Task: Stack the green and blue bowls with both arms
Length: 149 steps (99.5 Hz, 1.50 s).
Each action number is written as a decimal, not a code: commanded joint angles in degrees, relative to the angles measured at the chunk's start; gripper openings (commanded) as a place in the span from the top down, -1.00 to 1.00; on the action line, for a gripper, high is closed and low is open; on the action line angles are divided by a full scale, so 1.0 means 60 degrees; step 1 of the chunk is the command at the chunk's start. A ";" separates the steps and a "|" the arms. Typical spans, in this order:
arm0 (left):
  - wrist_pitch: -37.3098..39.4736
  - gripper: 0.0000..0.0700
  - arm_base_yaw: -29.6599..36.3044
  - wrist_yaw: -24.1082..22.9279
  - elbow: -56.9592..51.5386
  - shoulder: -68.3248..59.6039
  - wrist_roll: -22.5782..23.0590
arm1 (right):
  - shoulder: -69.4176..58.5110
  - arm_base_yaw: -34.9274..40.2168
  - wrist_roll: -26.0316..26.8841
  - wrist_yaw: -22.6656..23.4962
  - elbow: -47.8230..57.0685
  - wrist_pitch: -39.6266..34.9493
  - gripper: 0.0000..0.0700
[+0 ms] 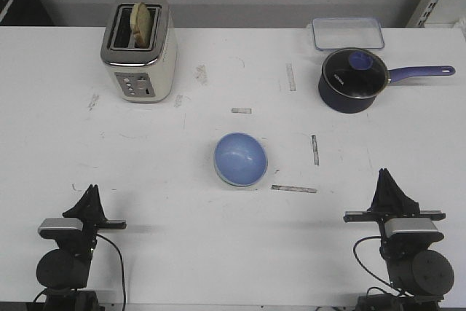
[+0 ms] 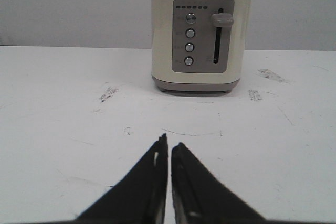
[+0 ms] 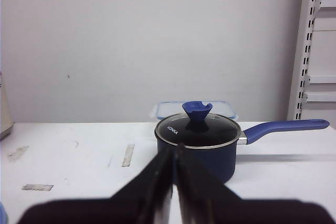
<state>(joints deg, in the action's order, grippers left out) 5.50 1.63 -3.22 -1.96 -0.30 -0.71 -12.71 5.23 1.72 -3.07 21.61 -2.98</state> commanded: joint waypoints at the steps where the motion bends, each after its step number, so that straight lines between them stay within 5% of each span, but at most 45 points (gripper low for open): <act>1: 0.0098 0.99 -0.0018 0.0007 0.0204 0.0018 0.0109 | 0.0091 0.0007 -0.0055 0.0007 0.0018 -0.0066 0.99; 23: 0.0098 0.99 -0.0018 0.0007 0.0204 0.0018 0.0109 | 0.0248 -0.0342 -0.0619 -0.0186 -0.0503 0.0022 0.99; 68: 0.0098 0.99 -0.0018 0.0007 0.0204 0.0018 0.0109 | 0.2164 -0.1242 -0.0426 0.0295 -0.3486 0.1242 0.99; 85: 0.0095 0.99 -0.0018 0.0007 0.0200 0.0018 0.0109 | 0.2109 -0.1242 -0.0226 0.0514 -0.3479 0.0532 1.00; 149: 0.0095 0.99 -0.0018 0.0007 0.0200 0.0018 0.0113 | 0.2106 -0.1242 -0.0186 0.0514 -0.3479 0.1166 1.00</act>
<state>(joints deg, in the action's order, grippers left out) 5.45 1.63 -3.18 -1.96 -0.30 -0.69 -0.10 -2.24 -0.03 0.01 0.84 3.31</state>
